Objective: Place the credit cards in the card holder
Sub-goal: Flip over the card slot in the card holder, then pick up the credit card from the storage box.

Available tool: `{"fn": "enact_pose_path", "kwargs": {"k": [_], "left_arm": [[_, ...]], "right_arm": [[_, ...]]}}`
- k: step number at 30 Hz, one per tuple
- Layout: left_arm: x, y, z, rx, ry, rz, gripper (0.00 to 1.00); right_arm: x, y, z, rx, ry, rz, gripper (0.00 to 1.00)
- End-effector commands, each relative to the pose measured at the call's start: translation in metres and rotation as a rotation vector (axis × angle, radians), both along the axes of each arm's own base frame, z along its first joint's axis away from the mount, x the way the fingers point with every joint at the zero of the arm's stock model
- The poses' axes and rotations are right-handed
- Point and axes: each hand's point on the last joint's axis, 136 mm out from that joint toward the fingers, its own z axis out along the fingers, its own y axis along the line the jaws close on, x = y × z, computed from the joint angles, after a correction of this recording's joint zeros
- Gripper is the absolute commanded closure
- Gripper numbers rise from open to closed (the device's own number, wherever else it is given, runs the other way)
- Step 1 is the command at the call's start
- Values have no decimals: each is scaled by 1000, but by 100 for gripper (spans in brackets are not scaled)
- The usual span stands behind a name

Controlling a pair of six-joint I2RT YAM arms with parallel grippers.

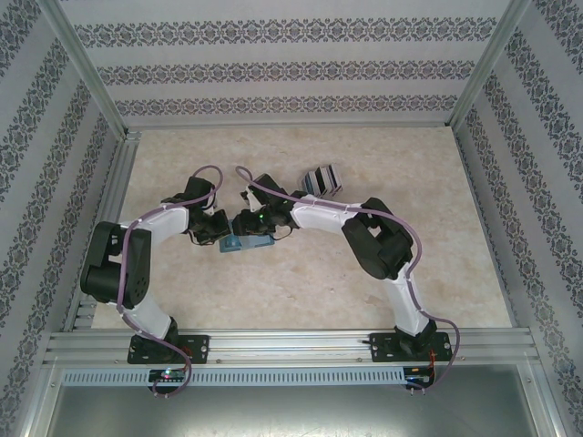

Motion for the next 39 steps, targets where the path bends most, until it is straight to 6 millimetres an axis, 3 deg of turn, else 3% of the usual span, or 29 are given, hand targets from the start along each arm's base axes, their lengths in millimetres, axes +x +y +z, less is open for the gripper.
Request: {"fn": "enact_pose_path", "kwargs": {"k": [1, 7, 12, 17, 23, 30, 34, 39], "left_arm": [[-6, 8, 9, 16, -5, 20, 92], [-7, 24, 28, 11, -47, 92, 92], [-10, 42, 39, 14, -78, 151, 92], [-14, 49, 44, -1, -94, 174, 92], [-14, 50, 56, -2, -124, 176, 92], [-8, 40, 62, -56, -140, 150, 91], [-3, 30, 62, -104, -138, 126, 89], [7, 15, 65, -134, -150, 91, 88]], "right_arm": [[-5, 8, -3, -2, 8, 25, 59], [-10, 5, -14, -33, 29, 41, 52], [-19, 14, -14, -17, 53, 85, 42], [-26, 20, -2, 1, 47, 122, 34], [-22, 10, 25, -4, -14, 116, 30], [4, -41, 57, -37, -134, -13, 32], [23, -85, 77, -77, -221, -107, 33], [47, -149, 87, -119, -263, -251, 33]]}}
